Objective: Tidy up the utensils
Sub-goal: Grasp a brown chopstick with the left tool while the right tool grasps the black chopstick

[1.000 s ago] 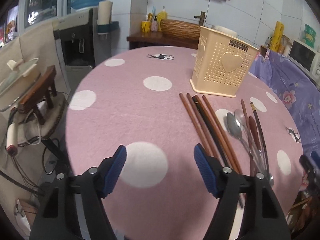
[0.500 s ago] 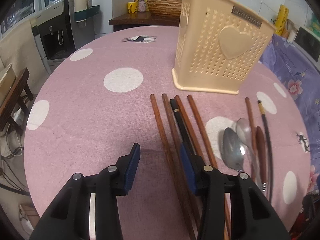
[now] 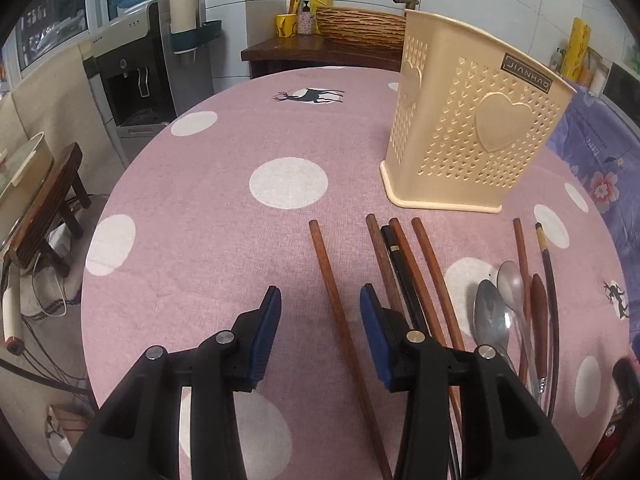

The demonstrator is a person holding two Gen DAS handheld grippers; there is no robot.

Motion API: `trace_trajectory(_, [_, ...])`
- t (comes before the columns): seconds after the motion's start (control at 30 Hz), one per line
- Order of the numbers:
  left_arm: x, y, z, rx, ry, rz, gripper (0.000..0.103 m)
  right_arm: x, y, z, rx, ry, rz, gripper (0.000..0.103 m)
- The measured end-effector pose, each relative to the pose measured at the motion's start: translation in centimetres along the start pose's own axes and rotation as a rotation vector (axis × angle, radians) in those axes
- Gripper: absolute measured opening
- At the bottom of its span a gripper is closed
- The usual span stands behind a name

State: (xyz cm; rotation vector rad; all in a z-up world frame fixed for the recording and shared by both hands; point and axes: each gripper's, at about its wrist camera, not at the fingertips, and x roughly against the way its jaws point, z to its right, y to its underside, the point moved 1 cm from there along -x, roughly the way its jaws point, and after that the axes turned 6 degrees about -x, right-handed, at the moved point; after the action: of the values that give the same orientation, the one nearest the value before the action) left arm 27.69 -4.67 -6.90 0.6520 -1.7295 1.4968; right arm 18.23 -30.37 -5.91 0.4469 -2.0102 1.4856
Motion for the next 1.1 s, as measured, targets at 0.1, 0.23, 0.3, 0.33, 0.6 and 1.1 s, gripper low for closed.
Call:
trace_trajectory(0.1, [-0.6,0.0,-0.2,0.019,-0.004,-0.026,0.042,-2.0,-1.6,-0.1,-0.044,-0.012,-0.055,0.075])
trace_trajectory(0.23, [-1.1,0.2,-0.9,0.070,-0.007,-0.044,0.042,-5.8,-3.3,-0.6,-0.097,-0.014,-0.149,0.058])
trace_trajectory(0.3, [-1.3,0.1,-1.0,0.084,-0.010,-0.049,0.042,-7.5,-3.8,-1.4,-0.106,-0.007,-0.182,0.055])
trace_trajectory(0.33, [-1.3,0.0,-1.0,0.089,-0.009,-0.051,0.042,-8.3,-4.1,-1.8,-0.104,-0.007,-0.194,0.052])
trace_trajectory(0.6, [-2.0,0.3,-1.7,0.135,-0.006,-0.068,0.042,-12.6,-5.1,-3.6,-0.077,0.083,-0.263,0.040])
trace_trajectory(1.1, [-3.1,-1.1,0.5,0.076,-0.056,-0.060,0.018,-14.4,-6.3,-3.4,-0.072,0.161,-0.246,0.018])
